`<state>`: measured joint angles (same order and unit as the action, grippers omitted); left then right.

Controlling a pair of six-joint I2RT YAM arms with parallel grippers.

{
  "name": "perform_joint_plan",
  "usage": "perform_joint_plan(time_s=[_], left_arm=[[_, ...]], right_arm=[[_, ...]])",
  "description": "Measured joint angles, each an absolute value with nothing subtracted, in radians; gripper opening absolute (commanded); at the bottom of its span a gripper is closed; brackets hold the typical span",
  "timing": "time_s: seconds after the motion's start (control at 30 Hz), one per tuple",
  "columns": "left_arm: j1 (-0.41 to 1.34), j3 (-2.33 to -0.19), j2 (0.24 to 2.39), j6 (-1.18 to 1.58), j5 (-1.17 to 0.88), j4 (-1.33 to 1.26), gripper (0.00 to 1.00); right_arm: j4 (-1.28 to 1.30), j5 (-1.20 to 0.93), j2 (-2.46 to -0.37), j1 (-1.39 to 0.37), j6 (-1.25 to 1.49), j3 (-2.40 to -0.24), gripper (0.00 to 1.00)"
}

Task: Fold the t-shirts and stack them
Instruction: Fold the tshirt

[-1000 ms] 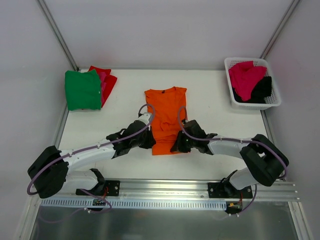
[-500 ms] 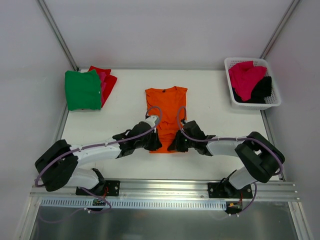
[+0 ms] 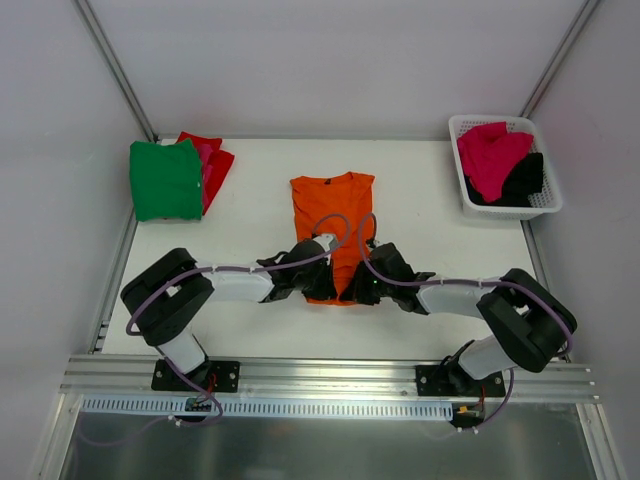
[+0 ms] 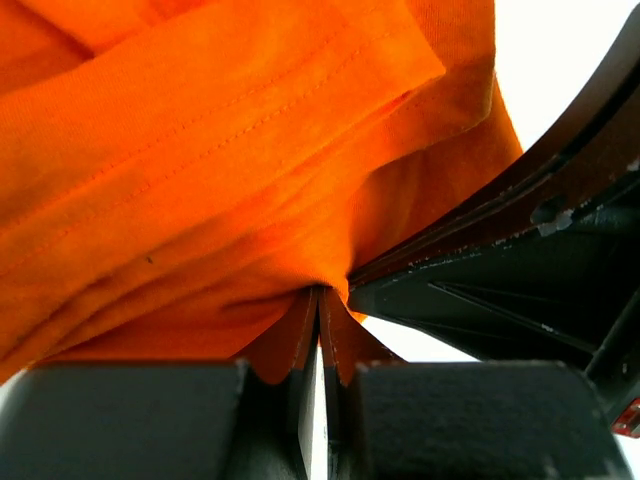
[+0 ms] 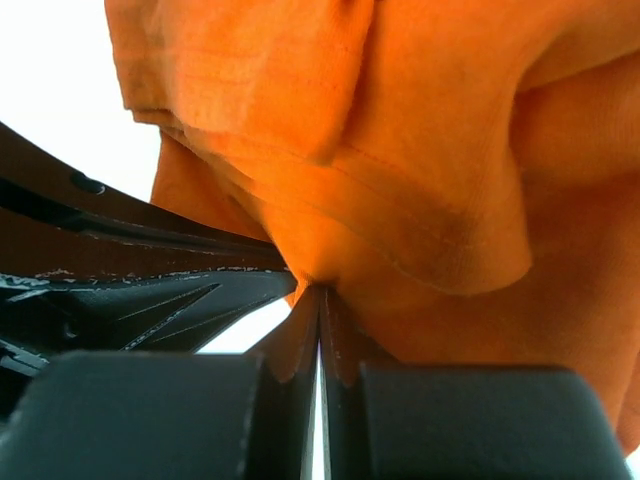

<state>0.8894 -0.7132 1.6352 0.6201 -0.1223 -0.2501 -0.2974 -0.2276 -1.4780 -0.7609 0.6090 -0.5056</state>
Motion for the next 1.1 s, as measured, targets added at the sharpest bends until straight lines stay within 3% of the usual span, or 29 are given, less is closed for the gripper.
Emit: perform_joint_plan(time_s=[0.77,1.1], left_arm=[[0.882,-0.847,1.636,0.601,-0.096,-0.150,0.00],[0.868,-0.922,1.770,0.591,-0.105,-0.153,0.00]], right_arm=[[-0.306,-0.218,-1.474,-0.759,0.605,-0.500,0.01],[-0.316,-0.218,-1.472,-0.759,0.605,-0.493,0.00]])
